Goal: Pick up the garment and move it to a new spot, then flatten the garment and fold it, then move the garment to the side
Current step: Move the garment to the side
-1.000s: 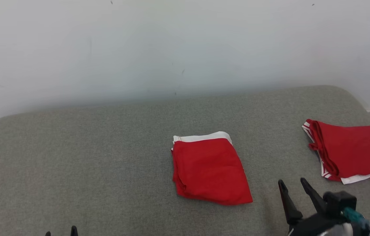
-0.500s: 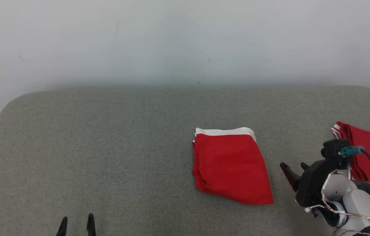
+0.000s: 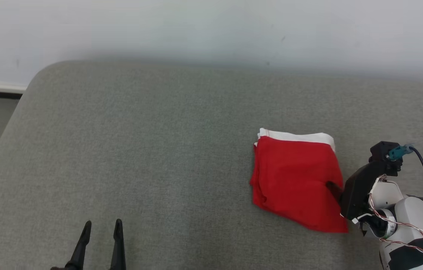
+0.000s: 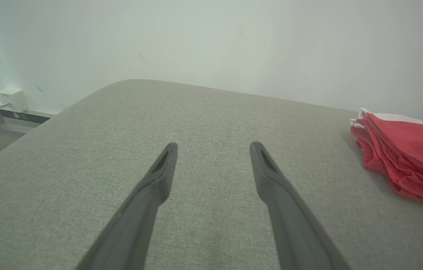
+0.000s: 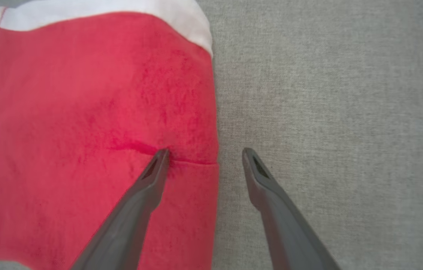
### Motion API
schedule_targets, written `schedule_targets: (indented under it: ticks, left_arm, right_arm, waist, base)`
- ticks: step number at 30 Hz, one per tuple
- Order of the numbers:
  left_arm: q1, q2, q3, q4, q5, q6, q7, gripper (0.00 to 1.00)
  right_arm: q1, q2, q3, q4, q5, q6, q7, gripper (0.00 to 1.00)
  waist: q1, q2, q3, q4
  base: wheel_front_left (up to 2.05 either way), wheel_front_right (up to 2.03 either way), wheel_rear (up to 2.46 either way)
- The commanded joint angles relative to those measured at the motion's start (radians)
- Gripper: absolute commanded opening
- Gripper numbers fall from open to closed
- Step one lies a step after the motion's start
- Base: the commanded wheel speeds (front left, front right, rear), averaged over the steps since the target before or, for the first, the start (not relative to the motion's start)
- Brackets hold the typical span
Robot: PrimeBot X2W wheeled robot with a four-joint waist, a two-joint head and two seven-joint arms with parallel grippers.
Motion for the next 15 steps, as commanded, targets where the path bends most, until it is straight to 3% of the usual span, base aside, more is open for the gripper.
schedule_targets:
  ticks: [1, 15]
  left_arm:
    - [-0.013, -0.001, -0.003, -0.007, -0.001, 0.004, -0.003, 1.0]
    - [-0.039, -0.001, -0.012, -0.057, -0.029, 0.038, -0.003, 1.0]
  right_arm:
    - [0.001, 0.005, -0.007, -0.003, -0.007, -0.003, 0.003, 1.0]
    - [0.043, 0.034, -0.008, -0.015, -0.081, -0.003, 0.078, 1.0]
  waist:
    - [-0.0002, -0.0002, 0.037, 0.036]
    - [-0.0002, -0.0002, 0.087, 0.028]
  base:
    - [0.0, 0.0, 0.0]
    - [0.0, 0.0, 0.0]
